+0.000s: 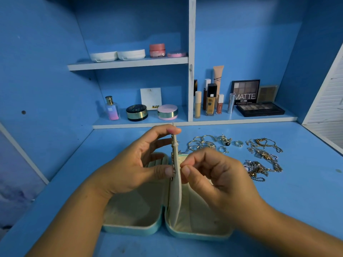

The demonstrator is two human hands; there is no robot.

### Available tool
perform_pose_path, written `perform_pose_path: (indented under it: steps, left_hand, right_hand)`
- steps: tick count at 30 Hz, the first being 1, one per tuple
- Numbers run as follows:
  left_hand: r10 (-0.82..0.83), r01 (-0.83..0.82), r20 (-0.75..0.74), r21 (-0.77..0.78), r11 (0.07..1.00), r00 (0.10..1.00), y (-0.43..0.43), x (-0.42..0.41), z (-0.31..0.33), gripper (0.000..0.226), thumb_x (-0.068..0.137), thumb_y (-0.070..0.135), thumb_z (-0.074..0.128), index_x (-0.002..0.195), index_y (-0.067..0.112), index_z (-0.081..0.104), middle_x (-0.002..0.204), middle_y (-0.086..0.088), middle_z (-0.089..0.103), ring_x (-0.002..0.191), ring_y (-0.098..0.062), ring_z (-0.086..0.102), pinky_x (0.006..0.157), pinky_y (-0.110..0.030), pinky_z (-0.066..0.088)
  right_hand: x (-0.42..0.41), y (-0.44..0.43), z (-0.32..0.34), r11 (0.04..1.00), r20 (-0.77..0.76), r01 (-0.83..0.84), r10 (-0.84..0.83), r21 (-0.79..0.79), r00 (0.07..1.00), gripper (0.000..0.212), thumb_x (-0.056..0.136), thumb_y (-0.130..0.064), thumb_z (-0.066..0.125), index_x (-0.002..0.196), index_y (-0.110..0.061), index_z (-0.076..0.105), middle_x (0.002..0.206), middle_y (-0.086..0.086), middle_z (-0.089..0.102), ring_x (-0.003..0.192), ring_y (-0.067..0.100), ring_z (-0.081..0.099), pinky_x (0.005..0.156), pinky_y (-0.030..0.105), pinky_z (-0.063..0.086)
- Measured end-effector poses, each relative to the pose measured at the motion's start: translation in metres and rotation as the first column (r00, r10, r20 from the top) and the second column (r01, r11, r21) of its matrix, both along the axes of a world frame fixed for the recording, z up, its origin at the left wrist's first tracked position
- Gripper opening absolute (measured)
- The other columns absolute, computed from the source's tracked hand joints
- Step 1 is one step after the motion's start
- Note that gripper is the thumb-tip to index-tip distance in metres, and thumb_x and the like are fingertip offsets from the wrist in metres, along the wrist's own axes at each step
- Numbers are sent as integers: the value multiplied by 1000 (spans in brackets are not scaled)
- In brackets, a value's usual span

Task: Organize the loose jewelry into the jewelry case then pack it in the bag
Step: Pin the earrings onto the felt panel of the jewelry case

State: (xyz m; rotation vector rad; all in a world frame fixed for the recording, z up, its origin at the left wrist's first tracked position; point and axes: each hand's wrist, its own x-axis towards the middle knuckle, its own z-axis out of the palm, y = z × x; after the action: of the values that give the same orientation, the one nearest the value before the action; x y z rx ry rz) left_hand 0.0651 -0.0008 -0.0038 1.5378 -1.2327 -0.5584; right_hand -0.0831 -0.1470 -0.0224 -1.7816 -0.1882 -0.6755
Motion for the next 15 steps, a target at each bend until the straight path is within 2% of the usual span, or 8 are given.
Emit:
perform_pose_path:
  steps: [3, 6, 11, 15]
  left_hand:
    - [14, -14, 18, -10, 1000, 1000, -1, -1, 0, 69, 70, 49, 82, 129, 38, 48, 138, 9, 48, 134, -19, 44, 109, -55, 37]
    - [13, -13, 17, -12, 1000, 1000, -1, 0, 0, 68, 69, 48, 82, 128, 39, 49, 139, 9, 48, 135, -19, 43, 109, -55, 38]
    - [7, -7, 16, -12, 1000, 1000, -1, 0, 0, 67, 70, 47, 82, 128, 39, 49, 141, 10, 47, 136, -18, 42, 109, -55, 38]
    - [2, -1, 12, -22, 1000, 1000, -2, -1, -1, 65, 69, 47, 82, 126, 41, 50, 140, 11, 47, 135, -19, 43, 109, -54, 38]
  right_hand:
    - [1, 1, -3, 995, 45, 73, -70, -70, 997, 9, 85, -32, 61, 90, -25, 63, 77, -4, 68, 72, 17, 66, 67, 23, 53]
    - [1, 3, -5, 992, 68, 106, -101, -68, 993, 8, 84, -31, 62, 88, -24, 63, 75, -6, 68, 70, 15, 65, 66, 21, 52]
    - [0, 4, -7, 996, 70, 87, -86, -13, 994, 10, 84, -29, 63, 85, -19, 64, 74, -4, 68, 70, 18, 66, 66, 27, 54]
    - [1, 4, -6, 997, 51, 70, -69, -16, 996, 11, 85, -30, 62, 89, -20, 63, 76, -3, 68, 72, 18, 66, 68, 32, 55]
